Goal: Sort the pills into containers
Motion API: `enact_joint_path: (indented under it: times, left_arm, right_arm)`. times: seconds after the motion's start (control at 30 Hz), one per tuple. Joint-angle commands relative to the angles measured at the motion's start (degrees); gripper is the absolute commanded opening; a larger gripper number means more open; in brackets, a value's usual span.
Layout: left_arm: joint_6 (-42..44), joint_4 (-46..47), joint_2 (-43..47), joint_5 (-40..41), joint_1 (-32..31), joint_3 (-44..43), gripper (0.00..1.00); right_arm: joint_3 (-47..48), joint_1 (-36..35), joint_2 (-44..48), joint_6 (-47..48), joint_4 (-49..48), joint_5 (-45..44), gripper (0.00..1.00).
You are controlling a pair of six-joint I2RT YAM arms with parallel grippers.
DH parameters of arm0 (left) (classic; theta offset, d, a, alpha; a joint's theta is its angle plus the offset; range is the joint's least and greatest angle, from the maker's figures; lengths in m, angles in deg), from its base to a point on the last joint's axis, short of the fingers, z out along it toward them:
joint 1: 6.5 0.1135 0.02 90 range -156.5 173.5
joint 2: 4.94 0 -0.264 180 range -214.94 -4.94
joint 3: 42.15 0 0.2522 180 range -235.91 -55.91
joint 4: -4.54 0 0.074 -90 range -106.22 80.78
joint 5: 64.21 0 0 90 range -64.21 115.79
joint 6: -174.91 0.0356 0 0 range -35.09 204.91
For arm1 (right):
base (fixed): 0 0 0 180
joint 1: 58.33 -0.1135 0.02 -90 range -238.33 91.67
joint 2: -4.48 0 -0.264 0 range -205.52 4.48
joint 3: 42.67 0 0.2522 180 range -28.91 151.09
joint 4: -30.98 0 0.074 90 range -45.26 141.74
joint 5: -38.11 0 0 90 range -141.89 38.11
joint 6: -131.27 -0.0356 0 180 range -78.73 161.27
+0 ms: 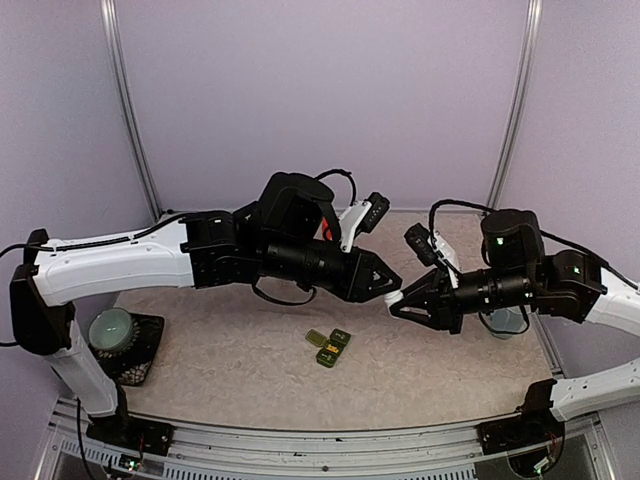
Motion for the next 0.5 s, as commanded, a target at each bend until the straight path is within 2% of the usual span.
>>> enact_joint_path:
  times: [0.0,0.17,0.27,0.33,0.37,0.47]
  left_arm:
    - [4.0,4.35,1.96,-4.79,-1.24,2.72,0.14]
    - [8.45,7.58,5.11,-6.87,-1.32,5.56,0.14]
    - [10.09,9.14,6.58,-9.25,-1.34,6.75,0.14]
    - [10.49,8.57,6.91,-8.93,-1.46,6.41,0.18]
    - [9.98,8.24,7.06,-7.73,-1.32,6.36,0.23]
    - [6.38,6.98,7.16,-4.2,-0.03,6.0,0.57]
  right_arm:
    - [0.71,2.18,3.45,-2.06,-9.66,13.84,0.02]
    - [-1.62,6.1,5.84,-5.93,-16.19,26.81,0.03]
    - [-1.71,6.67,6.11,-6.7,-16.89,29.4,0.03]
    - [-1.37,6.65,5.76,-6.44,-15.93,28.69,0.02]
    - [-1.07,6.64,5.54,-5.95,-14.87,27.79,0.02]
    - [-0.37,6.7,4.65,-4.04,-11.43,22.52,0.01]
